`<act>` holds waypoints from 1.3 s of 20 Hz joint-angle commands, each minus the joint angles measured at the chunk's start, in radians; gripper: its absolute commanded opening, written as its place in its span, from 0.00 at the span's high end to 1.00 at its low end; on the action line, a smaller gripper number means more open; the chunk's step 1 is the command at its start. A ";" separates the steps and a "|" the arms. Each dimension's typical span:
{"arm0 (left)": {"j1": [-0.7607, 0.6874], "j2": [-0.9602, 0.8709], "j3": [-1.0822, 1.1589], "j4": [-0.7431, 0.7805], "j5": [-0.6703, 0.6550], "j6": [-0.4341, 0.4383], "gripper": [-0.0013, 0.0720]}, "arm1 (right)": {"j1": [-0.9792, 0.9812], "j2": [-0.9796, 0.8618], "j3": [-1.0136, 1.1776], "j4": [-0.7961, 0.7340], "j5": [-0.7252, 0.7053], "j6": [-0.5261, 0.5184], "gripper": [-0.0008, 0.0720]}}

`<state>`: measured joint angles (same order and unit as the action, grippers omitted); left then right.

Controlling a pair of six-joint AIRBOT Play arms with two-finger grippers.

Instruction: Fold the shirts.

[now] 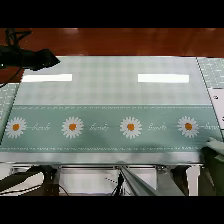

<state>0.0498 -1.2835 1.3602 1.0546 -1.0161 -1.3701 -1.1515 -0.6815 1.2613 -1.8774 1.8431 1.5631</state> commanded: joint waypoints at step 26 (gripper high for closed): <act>-0.392 0.010 0.159 0.602 -0.379 -0.148 0.00 | 0.852 -0.282 -0.112 0.381 -0.334 -0.177 0.16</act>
<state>-0.2306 -1.2709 1.5276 1.4883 -1.3624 -1.4078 -0.5365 -0.8852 1.1934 -1.3125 1.5124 1.3762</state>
